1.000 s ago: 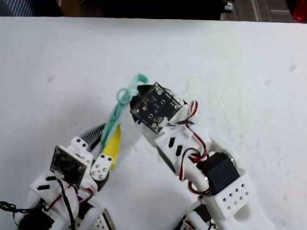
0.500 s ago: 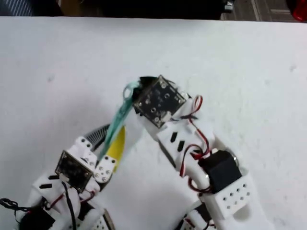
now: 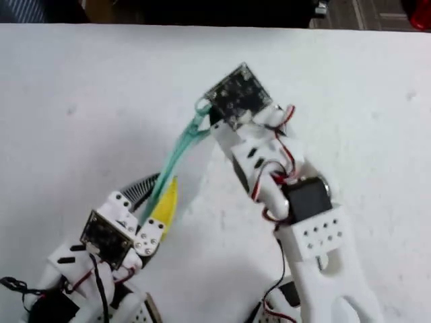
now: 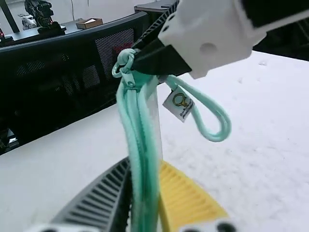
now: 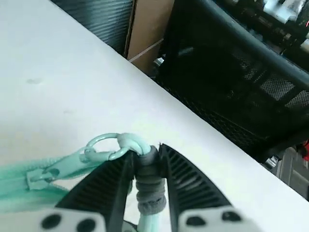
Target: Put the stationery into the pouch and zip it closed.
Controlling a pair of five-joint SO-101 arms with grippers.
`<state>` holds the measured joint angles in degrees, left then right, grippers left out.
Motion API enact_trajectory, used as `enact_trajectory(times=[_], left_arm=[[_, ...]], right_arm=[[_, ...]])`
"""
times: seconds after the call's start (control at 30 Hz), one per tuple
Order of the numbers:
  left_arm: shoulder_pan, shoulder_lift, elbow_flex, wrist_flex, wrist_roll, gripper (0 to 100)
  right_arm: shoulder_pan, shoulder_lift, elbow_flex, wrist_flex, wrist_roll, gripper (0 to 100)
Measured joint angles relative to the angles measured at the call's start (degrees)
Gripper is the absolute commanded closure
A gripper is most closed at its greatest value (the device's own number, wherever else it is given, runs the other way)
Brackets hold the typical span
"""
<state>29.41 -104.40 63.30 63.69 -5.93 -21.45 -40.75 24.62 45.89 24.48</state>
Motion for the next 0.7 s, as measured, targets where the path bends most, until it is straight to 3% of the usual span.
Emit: enact_trajectory(times=[0.7], left_arm=[[-1.3,0.0,0.0,0.0,-0.1,98]], right_arm=[[7.5,10.5,-2.7,-7.3,1.9,98.2]])
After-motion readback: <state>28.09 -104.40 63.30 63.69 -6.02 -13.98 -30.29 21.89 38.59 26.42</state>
